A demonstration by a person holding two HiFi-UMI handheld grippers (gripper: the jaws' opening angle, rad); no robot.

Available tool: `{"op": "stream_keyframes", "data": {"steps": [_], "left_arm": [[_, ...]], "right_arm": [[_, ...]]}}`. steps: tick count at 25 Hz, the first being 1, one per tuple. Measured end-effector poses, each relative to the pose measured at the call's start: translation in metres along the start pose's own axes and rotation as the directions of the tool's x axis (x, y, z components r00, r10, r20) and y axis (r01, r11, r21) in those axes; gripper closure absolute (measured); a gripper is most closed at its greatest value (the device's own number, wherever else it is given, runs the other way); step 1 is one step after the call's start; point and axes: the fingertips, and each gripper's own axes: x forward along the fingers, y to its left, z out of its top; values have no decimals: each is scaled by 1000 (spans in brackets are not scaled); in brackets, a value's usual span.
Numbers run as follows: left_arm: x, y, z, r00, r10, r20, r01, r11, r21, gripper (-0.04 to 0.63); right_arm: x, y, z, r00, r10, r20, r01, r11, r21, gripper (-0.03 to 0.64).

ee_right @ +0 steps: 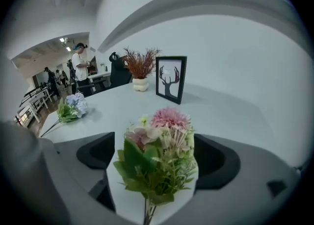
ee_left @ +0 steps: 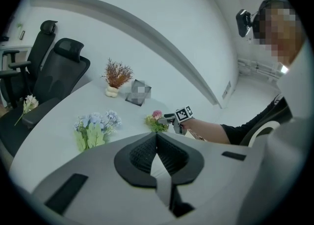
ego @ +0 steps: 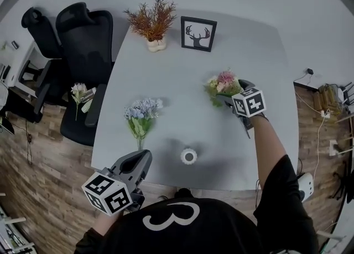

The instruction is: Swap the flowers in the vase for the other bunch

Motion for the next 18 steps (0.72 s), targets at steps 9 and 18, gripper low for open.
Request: {"op": "stream_keyframes", "data": {"steps": [9, 18], "left_arm": [[-4, 25, -12, 999, 48, -23, -49, 998, -49, 586], [-6, 29, -18, 998, 58, -29, -60, 996, -59, 586]], "right_arm": [[47, -18, -20, 988, -36, -149, 42, 998, 40, 135], [58, -26, -38, 968, -34, -249, 53, 996, 70, 152]]}}
